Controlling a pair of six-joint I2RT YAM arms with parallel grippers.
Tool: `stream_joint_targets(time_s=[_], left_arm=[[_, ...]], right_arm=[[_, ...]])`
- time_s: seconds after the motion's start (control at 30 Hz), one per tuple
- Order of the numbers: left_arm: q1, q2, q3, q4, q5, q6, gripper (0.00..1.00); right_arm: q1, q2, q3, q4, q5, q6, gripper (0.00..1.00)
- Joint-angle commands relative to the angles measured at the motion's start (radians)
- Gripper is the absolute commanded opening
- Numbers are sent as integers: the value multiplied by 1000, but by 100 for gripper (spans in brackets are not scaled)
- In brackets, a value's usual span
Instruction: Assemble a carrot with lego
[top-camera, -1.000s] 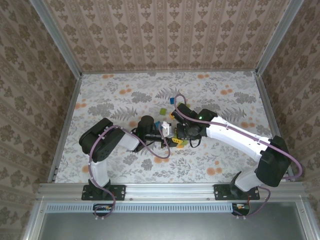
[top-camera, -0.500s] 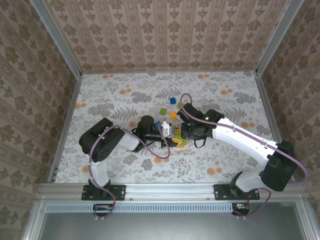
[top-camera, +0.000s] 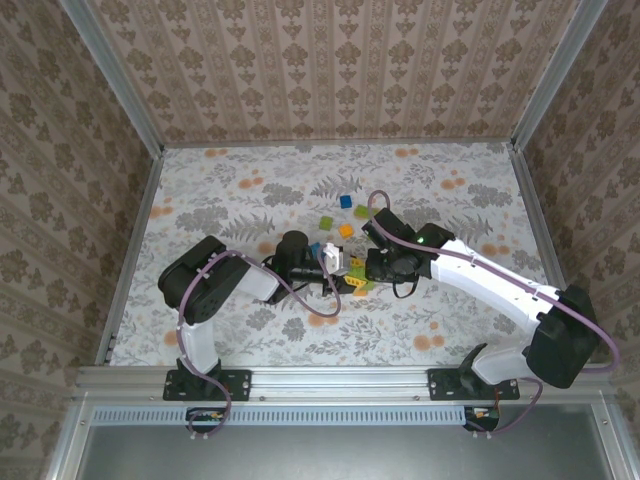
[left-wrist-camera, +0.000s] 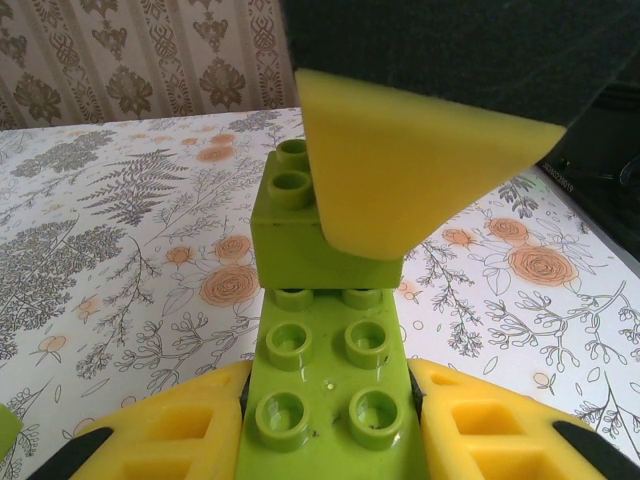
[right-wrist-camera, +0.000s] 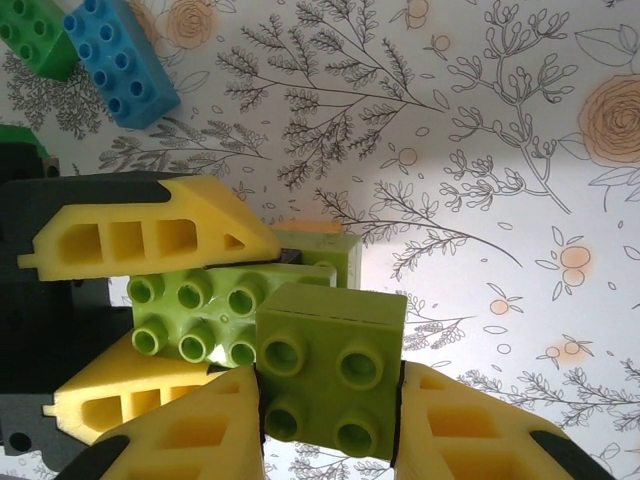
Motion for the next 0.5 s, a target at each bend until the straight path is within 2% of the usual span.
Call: stream_joint_targets(time_s=[0.0,0.47], left_arm=[[-6,90,-48,-284,-104,72,13],[-6,99,-45,-284,-103,72,13]], right_arm=[[-7,-16,-17,15,-24,-20,26],[-24,9,-4,-20,-31,-43,26]])
